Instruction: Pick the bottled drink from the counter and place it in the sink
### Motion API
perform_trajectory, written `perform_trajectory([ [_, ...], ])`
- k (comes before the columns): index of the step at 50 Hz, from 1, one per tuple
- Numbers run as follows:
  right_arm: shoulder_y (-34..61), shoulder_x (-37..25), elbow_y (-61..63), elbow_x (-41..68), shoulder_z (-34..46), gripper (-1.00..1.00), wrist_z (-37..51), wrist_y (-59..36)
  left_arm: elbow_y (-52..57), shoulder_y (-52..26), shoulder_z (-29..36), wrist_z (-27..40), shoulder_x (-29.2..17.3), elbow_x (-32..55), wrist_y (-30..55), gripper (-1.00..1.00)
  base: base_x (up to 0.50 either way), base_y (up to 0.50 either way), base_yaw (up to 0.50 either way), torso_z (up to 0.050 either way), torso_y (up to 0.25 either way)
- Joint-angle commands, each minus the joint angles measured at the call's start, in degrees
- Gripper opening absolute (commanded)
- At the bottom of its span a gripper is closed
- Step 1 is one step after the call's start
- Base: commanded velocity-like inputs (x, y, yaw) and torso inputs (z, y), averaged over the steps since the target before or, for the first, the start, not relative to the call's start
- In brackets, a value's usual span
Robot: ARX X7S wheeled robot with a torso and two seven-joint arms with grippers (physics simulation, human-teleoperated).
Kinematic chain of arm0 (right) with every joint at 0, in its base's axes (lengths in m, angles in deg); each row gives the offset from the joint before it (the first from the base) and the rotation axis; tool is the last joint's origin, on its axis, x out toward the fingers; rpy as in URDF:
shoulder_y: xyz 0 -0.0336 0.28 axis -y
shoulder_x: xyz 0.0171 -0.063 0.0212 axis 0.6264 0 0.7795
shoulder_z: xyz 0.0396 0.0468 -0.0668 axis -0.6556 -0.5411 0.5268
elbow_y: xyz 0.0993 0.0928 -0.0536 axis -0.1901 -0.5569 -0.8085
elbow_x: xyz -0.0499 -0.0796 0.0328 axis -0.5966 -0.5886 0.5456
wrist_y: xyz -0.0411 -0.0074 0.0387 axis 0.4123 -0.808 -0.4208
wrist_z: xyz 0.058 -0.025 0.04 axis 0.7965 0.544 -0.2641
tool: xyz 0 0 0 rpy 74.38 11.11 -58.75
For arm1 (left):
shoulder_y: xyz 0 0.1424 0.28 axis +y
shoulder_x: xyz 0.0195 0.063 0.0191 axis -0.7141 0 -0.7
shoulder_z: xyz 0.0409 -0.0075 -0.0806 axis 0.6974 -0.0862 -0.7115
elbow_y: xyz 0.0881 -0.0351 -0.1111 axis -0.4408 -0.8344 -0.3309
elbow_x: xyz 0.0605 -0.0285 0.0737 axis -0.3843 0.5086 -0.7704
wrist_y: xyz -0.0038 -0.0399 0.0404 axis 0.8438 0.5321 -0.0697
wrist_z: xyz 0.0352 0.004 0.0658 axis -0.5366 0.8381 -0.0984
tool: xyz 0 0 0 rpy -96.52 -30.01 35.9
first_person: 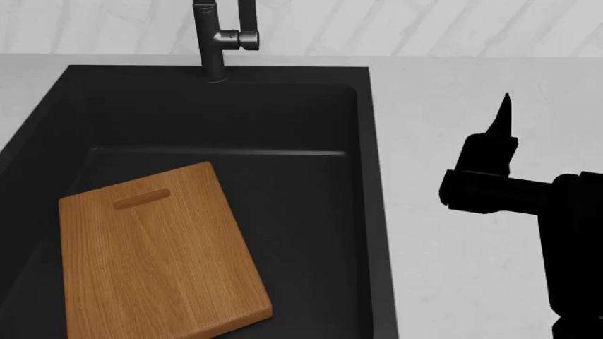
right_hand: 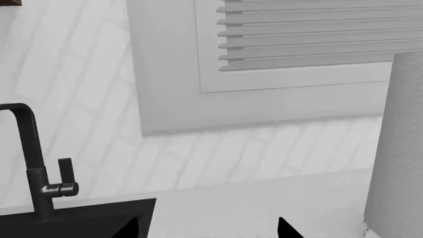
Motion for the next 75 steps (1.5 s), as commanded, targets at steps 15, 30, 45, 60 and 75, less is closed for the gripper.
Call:
perform_trajectory([
  [15,-0.48,0.05,-1.56,-0.6,1.62,1.0,-0.14,1.87,-8.29,-0.55,6.02,-1.88,0.4,-6.8,-4.21,1.0,0.0,0.0,0.0,0.0,0.0],
  [30,-0.51,0.04,-2.04,-0.77,2.68,1.0,-0.06,2.42,-10.43,0.85,8.12,-3.46,1.57,-8.91,-6.17,1.0,0.0,0.0,0.0,0.0,0.0],
  [45,-0.26,-0.01,-2.61,-0.53,3.3,1.0,-0.06,2.75,-12.36,3.5,5.9,-5.03,1.29,-11.29,-9.35,1.0,0.0,0.0,0.0,0.0,0.0],
  [60,-0.2,-0.02,-2.85,-0.03,3.38,1.0,-0.01,3.11,-15.85,-2.38,11.35,-7.99,0.86,-15.05,-13.31,1.0,0.0,0.0,0.0,0.0,0.0],
  [75,-0.22,-0.08,-3.67,-0.27,4.3,1.0,-0.08,3.79,-18.5,-5.92,14.01,-8.71,0.38,-17.09,-14.5,1.0,0.0,0.0,0.0,0.0,0.0],
])
